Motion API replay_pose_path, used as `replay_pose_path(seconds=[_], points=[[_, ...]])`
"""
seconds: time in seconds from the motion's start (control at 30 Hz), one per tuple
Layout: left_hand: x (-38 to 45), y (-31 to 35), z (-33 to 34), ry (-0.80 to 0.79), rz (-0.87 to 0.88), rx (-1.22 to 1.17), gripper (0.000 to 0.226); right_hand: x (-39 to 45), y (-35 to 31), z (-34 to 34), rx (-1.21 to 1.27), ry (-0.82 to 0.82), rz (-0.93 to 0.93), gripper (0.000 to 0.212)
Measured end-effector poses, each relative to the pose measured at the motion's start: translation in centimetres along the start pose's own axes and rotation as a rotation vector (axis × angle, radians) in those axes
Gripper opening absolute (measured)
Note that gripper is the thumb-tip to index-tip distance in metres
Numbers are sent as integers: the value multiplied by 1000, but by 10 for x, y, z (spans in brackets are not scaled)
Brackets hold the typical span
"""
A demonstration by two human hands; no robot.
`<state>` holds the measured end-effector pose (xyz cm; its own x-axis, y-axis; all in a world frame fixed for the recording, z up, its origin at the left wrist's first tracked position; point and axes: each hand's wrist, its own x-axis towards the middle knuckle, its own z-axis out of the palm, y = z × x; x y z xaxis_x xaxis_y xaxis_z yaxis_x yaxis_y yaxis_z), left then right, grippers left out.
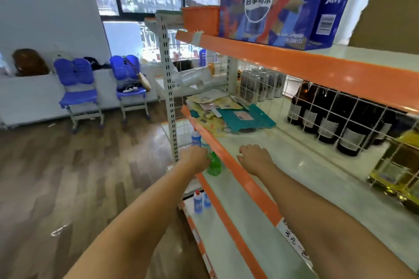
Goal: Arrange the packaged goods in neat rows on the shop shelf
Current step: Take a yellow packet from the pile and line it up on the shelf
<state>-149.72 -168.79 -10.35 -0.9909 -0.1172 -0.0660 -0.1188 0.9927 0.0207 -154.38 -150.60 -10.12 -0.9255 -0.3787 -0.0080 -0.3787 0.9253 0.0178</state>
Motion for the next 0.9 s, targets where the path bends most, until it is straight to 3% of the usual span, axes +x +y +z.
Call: replay_pose_path(seconds=[0.33, 0.63, 0.9], points=[[59, -66, 18, 1, 9, -121, 32, 92, -52, 18, 93, -13, 21, 32], [144, -161, -7, 54, 25, 4, 37, 183, -109, -5, 105, 107, 98, 32], [210, -201, 3, 51, 125, 67, 38, 232, -122, -2, 183, 138, 182, 34]])
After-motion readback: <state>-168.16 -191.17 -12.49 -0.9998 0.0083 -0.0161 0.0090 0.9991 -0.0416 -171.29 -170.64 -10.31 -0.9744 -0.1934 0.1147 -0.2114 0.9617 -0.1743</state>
